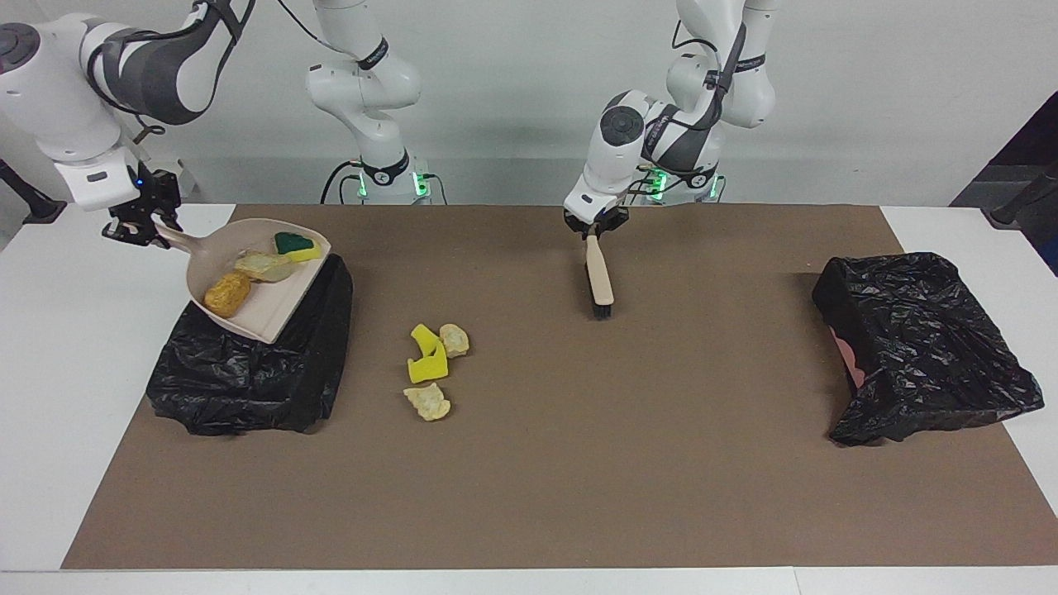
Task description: Sweep and dump trash in bin
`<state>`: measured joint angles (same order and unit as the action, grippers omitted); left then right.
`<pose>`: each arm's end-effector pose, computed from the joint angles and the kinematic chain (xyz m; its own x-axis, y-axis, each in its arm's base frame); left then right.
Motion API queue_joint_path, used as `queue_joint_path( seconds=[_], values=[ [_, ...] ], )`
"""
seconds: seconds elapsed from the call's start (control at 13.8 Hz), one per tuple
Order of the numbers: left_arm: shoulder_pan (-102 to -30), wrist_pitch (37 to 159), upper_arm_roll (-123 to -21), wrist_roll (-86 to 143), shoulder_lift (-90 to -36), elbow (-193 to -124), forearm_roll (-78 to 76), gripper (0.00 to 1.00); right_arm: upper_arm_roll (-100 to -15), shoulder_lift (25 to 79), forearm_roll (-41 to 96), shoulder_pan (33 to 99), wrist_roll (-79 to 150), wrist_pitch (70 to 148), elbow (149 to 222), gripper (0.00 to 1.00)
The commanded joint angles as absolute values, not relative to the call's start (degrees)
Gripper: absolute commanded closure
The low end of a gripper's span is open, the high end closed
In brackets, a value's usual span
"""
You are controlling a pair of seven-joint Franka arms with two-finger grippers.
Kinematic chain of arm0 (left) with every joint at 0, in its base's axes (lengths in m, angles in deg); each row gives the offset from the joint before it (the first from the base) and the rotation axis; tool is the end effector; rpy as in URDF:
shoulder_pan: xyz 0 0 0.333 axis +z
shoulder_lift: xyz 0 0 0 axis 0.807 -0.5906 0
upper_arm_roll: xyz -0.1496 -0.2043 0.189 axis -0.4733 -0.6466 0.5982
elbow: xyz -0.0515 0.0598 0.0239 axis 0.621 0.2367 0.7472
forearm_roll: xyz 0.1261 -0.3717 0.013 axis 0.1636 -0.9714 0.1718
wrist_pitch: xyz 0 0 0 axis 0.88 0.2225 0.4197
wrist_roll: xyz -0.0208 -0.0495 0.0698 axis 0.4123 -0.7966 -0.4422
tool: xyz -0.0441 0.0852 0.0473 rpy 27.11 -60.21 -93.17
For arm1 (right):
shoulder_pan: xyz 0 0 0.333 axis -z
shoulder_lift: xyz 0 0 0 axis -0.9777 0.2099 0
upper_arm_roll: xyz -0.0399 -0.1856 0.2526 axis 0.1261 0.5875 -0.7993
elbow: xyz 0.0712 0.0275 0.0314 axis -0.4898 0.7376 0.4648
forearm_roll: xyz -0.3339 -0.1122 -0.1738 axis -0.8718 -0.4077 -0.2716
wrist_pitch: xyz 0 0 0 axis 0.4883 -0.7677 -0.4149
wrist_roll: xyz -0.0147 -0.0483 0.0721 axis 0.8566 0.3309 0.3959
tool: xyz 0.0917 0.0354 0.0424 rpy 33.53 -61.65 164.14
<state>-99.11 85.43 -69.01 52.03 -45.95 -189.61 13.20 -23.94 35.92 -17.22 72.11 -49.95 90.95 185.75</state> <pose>0.3118 -0.3271 0.3375 0.9807 0.0013 -0.1955 0.0053 -0.9998 0.0199 0.5081 -0.2197 0.5388 0.2428 0.9442 -0.2227 0.9618 -0.2642 -0.0713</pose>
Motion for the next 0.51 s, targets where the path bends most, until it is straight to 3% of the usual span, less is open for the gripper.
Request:
queue_joint_path(
  seconds=[0.0,0.44],
  values=[
    [-99.0,86.1,-67.6,52.0,-45.4,-189.2,12.4,0.00,-24.8,35.9,-24.0,70.9,-50.1,94.3,186.3,1.00],
    [-84.0,83.9,-67.4,33.1,-48.9,-181.1,13.3,0.00,-30.4,33.7,-40.5,70.7,-48.3,99.2,191.2,1.00]
  ],
)
